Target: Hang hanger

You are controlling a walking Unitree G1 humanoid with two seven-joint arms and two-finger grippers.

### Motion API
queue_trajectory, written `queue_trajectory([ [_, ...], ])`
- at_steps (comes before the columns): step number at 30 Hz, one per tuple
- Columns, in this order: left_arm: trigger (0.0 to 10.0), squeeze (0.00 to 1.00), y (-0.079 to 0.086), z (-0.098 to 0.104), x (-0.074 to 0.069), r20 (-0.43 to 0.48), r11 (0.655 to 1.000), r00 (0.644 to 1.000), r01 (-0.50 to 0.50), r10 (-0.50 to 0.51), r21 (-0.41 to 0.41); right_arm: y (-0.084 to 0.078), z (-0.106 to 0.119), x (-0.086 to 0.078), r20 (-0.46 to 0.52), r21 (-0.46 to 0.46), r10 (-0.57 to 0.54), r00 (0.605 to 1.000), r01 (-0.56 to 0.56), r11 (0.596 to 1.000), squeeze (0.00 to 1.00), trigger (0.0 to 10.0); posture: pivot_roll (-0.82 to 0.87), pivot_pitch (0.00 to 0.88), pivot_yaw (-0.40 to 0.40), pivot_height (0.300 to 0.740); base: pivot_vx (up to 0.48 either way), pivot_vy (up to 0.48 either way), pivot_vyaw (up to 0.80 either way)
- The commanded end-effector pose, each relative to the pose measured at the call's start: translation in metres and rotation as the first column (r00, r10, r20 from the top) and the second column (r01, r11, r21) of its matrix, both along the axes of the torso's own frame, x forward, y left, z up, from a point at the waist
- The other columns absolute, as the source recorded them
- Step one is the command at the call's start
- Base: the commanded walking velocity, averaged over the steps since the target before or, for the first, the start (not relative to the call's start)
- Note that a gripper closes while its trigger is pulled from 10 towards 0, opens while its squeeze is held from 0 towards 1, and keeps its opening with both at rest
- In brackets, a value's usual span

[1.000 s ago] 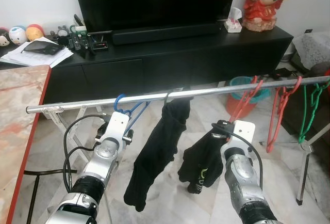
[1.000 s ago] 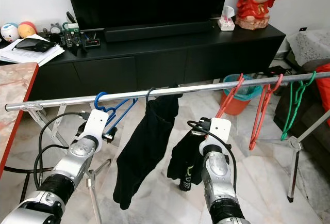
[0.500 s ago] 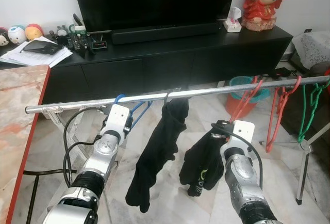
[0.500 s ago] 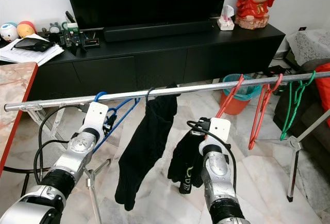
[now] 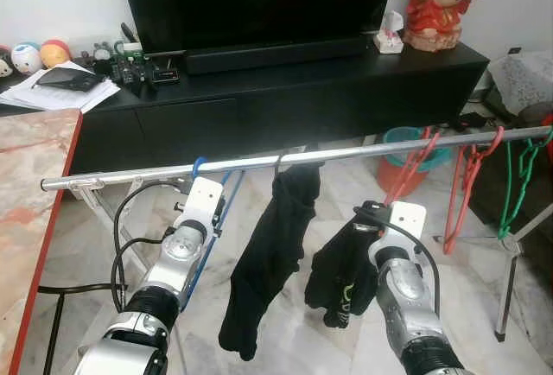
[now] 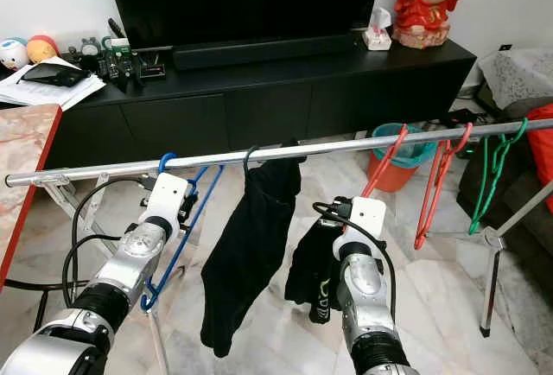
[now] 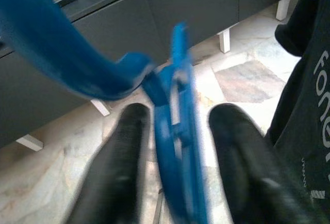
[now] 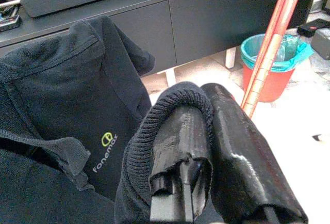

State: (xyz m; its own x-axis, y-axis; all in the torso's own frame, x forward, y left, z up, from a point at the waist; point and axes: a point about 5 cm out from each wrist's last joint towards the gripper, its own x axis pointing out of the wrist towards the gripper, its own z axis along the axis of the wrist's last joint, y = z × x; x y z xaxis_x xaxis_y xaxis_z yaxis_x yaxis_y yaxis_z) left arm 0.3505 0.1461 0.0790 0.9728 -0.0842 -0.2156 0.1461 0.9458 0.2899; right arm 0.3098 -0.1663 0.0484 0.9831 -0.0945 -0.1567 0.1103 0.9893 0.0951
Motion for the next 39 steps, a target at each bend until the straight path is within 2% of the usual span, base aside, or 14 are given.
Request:
queue_trajectory([
  [1,0.0,0.00,0.002,0.001,0.001,0.001,1.000,1.000,-0.011,0.011,0.001,0.003,0.010,0.006,0.033,-0.003,0.015,0.999,-0.015,1.000,0.00,10.0,-0.05,0.000,-0.027,0.740,0.000,0.000,0.00],
  [15,0.0,0.00,-0.002,0.003,0.002,0.021,1.000,1.000,-0.011,0.011,-0.010,0.002,0.010,0.006,0.030,-0.007,0.018,0.999,-0.018,1.000,0.00,10.0,-0.05,0.000,-0.034,0.740,0.000,0.000,0.00],
  [22,0.0,0.00,-0.005,0.010,0.001,0.075,0.999,0.997,-0.019,0.022,-0.040,0.000,0.008,0.005,0.021,-0.020,0.029,0.999,-0.028,0.999,0.00,10.0,-0.04,0.000,-0.045,0.740,0.000,0.000,0.00],
  [28,0.0,0.00,-0.004,0.016,-0.002,0.128,0.998,0.992,-0.004,0.011,-0.056,0.001,0.008,0.005,0.026,-0.014,0.014,1.000,-0.013,1.000,0.00,10.0,-0.04,0.000,-0.013,0.740,0.000,0.000,0.00],
  [35,0.0,0.00,0.000,0.027,-0.014,0.205,0.998,0.979,0.030,-0.019,-0.049,0.002,0.005,0.002,0.021,-0.004,-0.002,1.000,0.002,1.000,0.00,10.0,-0.03,0.000,0.009,0.740,0.000,0.000,0.00],
  [36,4.1,0.00,0.000,0.027,-0.018,0.218,0.997,0.975,0.048,-0.034,-0.058,0.002,0.005,0.002,0.020,-0.003,-0.002,1.000,0.002,1.000,0.00,10.0,-0.03,0.000,0.009,0.740,0.000,0.000,0.00],
  [37,4.1,0.00,0.000,0.027,-0.018,0.218,0.997,0.975,0.048,-0.034,-0.058,0.002,0.005,0.002,0.020,-0.003,-0.002,1.000,0.002,1.000,0.00,10.0,-0.03,0.000,0.009,0.740,0.000,0.000,0.00],
  [38,10.0,0.00,0.002,0.026,-0.029,0.225,0.995,0.973,0.070,-0.054,-0.065,0.002,0.004,0.001,0.019,-0.002,-0.004,1.000,0.004,1.000,0.00,10.0,-0.03,0.000,0.010,0.740,0.000,0.000,0.00],
  [39,10.0,0.00,0.006,0.024,-0.035,0.226,0.995,0.973,0.066,-0.048,-0.075,0.002,0.004,0.001,0.019,-0.002,-0.004,1.000,0.004,1.000,0.00,10.0,-0.02,0.000,0.008,0.740,0.000,0.000,0.00],
])
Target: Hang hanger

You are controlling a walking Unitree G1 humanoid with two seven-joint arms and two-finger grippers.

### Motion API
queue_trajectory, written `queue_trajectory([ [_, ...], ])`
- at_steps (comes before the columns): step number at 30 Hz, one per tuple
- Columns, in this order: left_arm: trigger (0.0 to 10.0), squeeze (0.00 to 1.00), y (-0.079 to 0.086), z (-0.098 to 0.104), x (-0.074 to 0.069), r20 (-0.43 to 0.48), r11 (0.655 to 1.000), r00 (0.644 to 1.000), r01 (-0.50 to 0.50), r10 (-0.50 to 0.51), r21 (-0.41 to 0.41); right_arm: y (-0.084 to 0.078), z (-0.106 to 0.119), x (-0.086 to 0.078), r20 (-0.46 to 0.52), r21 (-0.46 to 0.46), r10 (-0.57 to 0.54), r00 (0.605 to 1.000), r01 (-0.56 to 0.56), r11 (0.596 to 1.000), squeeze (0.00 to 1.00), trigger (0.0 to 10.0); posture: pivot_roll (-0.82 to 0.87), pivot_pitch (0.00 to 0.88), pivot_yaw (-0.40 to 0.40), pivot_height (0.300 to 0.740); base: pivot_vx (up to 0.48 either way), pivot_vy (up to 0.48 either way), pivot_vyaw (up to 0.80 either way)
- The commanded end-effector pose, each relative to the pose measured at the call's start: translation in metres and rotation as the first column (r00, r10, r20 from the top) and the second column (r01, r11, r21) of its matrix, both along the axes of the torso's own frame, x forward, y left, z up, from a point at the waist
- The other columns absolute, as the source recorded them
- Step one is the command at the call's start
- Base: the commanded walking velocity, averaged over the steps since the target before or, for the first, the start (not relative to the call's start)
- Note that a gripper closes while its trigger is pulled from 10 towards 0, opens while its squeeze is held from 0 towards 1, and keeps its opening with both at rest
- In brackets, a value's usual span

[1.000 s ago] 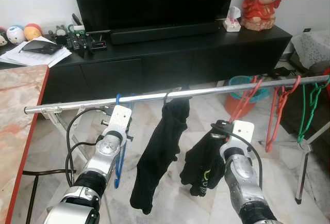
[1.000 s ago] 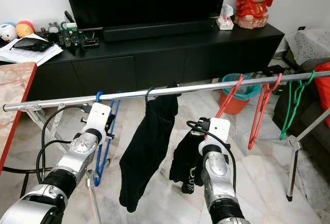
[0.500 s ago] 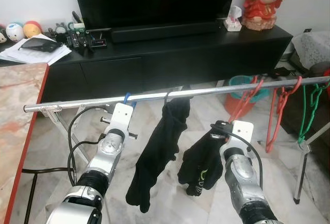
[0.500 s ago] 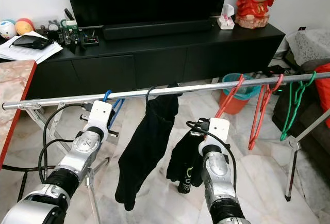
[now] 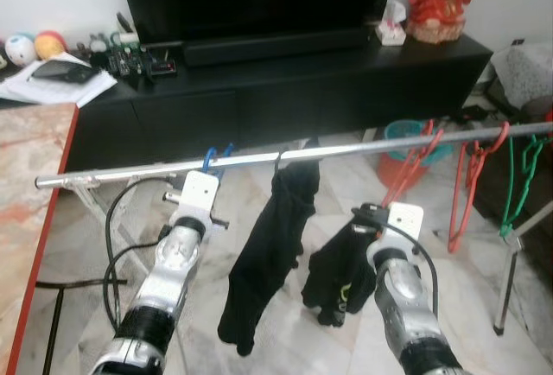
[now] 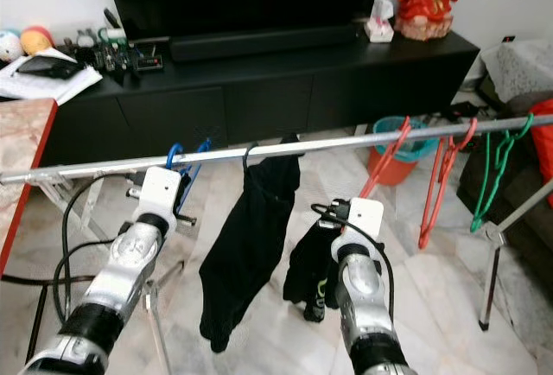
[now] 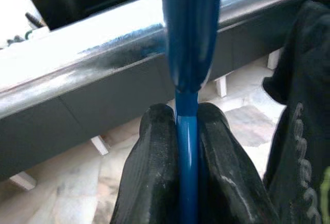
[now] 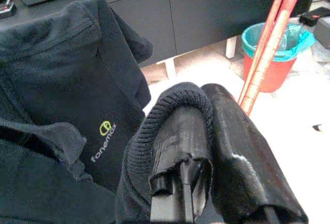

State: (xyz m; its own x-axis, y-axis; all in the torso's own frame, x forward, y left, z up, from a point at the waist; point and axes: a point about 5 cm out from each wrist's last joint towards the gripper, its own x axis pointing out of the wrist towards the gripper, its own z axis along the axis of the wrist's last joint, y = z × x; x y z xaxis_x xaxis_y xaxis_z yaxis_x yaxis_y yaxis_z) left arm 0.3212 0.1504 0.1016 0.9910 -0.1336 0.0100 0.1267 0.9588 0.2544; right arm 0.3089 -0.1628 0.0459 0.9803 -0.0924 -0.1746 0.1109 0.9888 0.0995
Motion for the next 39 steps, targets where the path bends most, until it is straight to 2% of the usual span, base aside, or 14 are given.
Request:
queue_trajectory([
  [1,10.0,0.00,0.005,0.000,-0.010,0.004,1.000,1.000,0.011,-0.010,-0.018,-0.002,0.007,0.002,0.037,-0.009,-0.005,0.999,0.005,1.000,0.00,10.0,-0.02,0.000,0.008,0.740,0.000,0.000,0.00],
  [2,10.0,0.00,0.013,-0.005,-0.018,-0.011,1.000,1.000,-0.009,0.009,-0.021,-0.003,0.007,0.002,0.037,-0.010,-0.006,0.999,0.007,1.000,0.00,10.0,-0.02,0.000,0.006,0.740,0.000,0.000,0.00],
  [3,10.0,0.00,0.013,-0.005,-0.018,-0.011,1.000,1.000,-0.009,0.009,-0.021,-0.003,0.007,0.002,0.037,-0.010,-0.006,0.999,0.007,1.000,0.00,10.0,-0.02,0.000,0.006,0.740,0.000,0.000,0.00],
  [5,10.0,0.00,0.017,-0.015,-0.028,-0.041,1.000,0.999,-0.021,0.020,-0.018,-0.004,0.006,0.001,0.035,-0.013,-0.008,0.999,0.008,1.000,0.00,10.0,-0.02,0.000,0.000,0.740,0.000,0.000,0.00],
  [8,10.0,0.00,0.020,-0.025,-0.037,-0.078,1.000,0.997,-0.031,0.031,-0.005,-0.006,0.006,0.001,0.034,-0.016,-0.009,0.999,0.010,1.000,0.00,10.0,-0.03,0.000,-0.003,0.740,0.000,0.000,0.00],
  [12,10.0,0.00,0.019,-0.029,-0.046,-0.104,0.997,0.993,-0.059,0.054,-0.048,-0.007,0.007,0.001,0.036,-0.023,-0.003,0.999,0.004,1.000,0.00,10.0,-0.03,0.000,-0.009,0.740,0.000,0.000,0.00],
  [21,10.0,0.00,0.007,-0.024,-0.044,-0.099,0.995,0.995,-0.025,0.016,-0.094,-0.004,0.004,-0.001,0.036,-0.031,0.006,0.999,-0.005,1.000,0.00,10.0,-0.03,0.000,0.007,0.740,0.000,0.000,0.00],
  [39,10.0,0.00,0.008,-0.024,-0.044,-0.106,0.996,0.994,-0.013,0.004,-0.087,-0.001,0.000,-0.003,0.025,-0.018,-0.002,1.000,0.003,1.000,0.00,10.0,-0.03,0.000,0.020,0.740,-0.014,0.000,0.00],
])
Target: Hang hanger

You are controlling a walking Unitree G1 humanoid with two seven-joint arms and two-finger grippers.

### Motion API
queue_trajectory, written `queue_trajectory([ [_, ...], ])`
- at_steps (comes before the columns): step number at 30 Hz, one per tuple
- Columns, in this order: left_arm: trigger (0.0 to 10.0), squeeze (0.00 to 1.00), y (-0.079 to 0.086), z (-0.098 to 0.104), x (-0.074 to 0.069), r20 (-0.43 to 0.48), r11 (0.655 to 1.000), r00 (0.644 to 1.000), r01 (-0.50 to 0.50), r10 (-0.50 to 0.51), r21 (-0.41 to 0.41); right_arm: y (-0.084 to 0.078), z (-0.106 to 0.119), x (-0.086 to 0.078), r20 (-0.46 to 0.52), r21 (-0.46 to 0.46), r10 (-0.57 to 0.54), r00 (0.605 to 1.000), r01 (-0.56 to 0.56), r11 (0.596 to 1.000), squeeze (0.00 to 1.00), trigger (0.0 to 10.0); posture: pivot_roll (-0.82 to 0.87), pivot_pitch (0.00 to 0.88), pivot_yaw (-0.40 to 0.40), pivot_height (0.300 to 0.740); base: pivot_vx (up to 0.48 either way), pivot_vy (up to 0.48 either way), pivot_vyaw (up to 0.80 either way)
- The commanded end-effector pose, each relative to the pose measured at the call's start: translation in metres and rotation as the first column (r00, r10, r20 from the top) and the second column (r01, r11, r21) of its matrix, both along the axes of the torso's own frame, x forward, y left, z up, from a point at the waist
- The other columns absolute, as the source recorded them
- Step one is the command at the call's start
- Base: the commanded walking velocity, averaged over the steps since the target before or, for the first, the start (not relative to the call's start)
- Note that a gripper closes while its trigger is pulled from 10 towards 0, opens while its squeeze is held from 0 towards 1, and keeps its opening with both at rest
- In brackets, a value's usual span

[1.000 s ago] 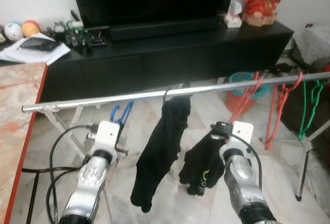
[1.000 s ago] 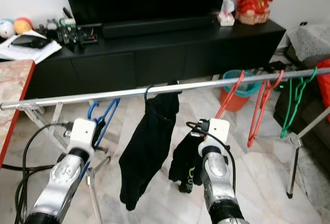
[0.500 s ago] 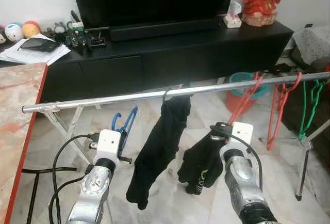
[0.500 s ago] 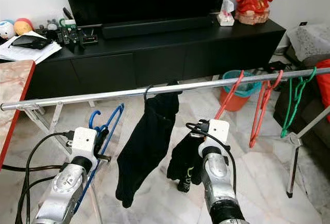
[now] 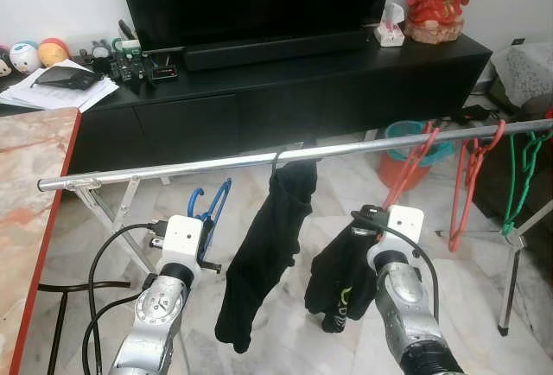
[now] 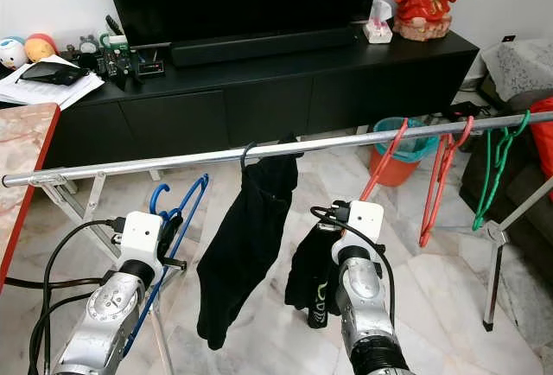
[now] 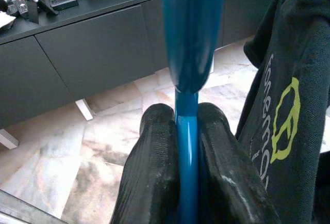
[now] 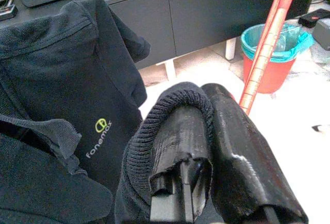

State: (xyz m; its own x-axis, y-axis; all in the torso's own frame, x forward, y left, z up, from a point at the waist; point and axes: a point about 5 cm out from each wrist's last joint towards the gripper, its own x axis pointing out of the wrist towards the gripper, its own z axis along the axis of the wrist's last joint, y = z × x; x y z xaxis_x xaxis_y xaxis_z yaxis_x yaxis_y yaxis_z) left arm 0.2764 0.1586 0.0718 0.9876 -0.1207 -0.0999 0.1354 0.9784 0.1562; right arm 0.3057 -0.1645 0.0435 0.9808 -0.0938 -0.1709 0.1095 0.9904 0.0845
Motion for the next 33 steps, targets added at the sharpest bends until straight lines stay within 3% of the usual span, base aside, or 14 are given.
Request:
queue_trajectory([
  [1,10.0,0.00,0.0005,0.0066,0.0013,0.017,1.000,1.000,0.007,-0.007,-0.003,0.0002,0.0027,0.0005,0.022,-0.002,-0.004,1.000,0.004,1.000,0.00,10.0,-0.02,0.000,0.019,0.740,-0.255,0.000,0.00],
  [33,10.0,0.00,-0.0067,0.0113,0.0012,0.027,1.000,1.000,0.012,-0.012,-0.014,-0.0011,0.0060,0.0025,0.032,-0.009,-0.014,0.999,0.015,1.000,0.00,10.0,-0.02,0.000,0.010,0.740,-0.267,0.000,0.00],
])
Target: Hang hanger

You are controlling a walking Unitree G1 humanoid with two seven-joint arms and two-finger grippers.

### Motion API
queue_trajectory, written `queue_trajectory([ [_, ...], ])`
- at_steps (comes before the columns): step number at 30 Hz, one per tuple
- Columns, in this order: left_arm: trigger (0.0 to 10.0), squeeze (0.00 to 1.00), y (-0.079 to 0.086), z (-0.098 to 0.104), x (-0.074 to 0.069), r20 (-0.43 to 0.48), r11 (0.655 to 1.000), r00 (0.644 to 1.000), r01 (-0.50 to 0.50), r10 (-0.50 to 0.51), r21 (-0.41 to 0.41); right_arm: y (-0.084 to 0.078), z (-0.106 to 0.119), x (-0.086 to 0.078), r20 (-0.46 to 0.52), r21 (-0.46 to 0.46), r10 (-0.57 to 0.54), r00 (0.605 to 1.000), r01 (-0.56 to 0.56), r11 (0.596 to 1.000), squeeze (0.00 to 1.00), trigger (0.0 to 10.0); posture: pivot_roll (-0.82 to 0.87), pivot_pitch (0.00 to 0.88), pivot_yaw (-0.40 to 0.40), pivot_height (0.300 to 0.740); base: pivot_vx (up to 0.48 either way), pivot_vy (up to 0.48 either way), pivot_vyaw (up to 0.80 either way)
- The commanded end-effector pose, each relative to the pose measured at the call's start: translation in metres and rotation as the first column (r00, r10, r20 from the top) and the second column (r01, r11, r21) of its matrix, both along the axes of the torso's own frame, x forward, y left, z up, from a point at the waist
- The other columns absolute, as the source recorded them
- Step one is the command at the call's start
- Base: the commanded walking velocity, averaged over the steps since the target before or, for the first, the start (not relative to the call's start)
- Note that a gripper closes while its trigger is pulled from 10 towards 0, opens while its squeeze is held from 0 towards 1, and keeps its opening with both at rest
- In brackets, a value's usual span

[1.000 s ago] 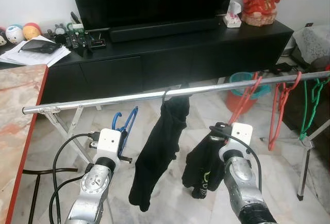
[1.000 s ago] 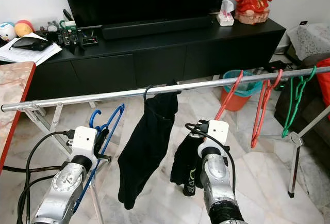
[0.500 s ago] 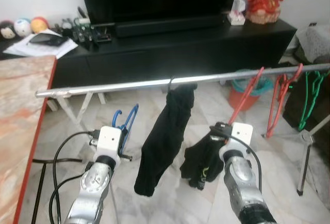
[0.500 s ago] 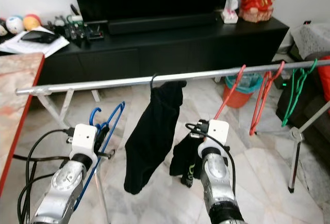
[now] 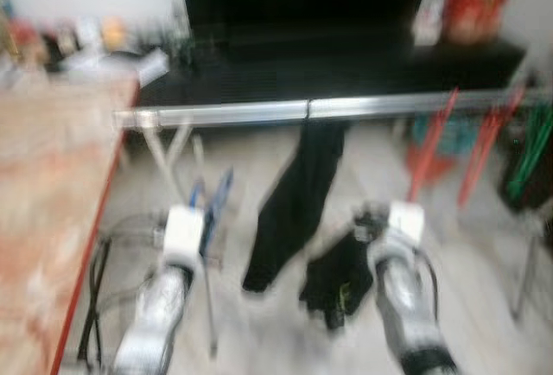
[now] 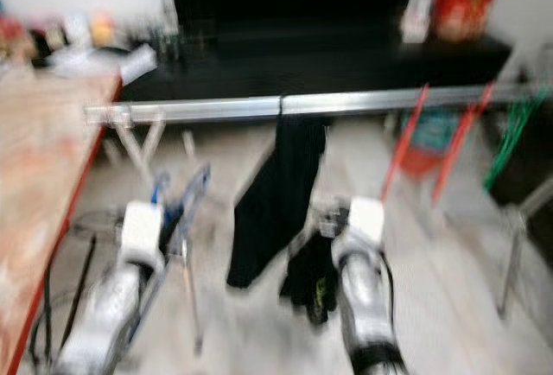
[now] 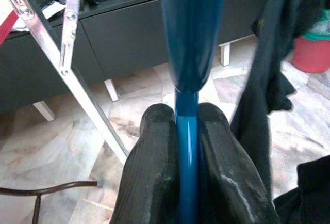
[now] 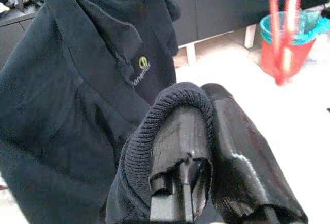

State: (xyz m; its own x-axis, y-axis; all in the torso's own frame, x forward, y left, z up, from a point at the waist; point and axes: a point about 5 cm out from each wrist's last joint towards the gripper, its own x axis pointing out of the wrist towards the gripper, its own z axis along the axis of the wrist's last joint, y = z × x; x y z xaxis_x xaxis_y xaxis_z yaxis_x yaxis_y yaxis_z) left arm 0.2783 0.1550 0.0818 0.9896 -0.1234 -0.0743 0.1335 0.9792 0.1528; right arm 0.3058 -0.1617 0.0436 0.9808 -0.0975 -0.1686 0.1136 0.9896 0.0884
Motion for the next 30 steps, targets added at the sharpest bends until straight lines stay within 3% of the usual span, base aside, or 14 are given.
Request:
queue_trajectory([
  [1,10.0,0.00,-0.0031,0.0013,-0.0006,0.002,1.000,1.000,0.010,-0.010,-0.008,-0.0038,0.0059,0.0024,0.029,-0.012,-0.010,1.000,0.010,1.000,0.00,10.0,-0.02,0.000,0.010,0.740,-0.266,0.000,0.00],
  [30,10.0,0.00,-0.0053,0.0045,0.0009,0.003,1.000,1.000,0.016,-0.016,-0.013,-0.0048,0.0078,0.0046,0.025,-0.013,-0.016,1.000,0.017,1.000,0.00,10.0,-0.01,0.000,0.009,0.740,-0.267,0.000,0.00],
])
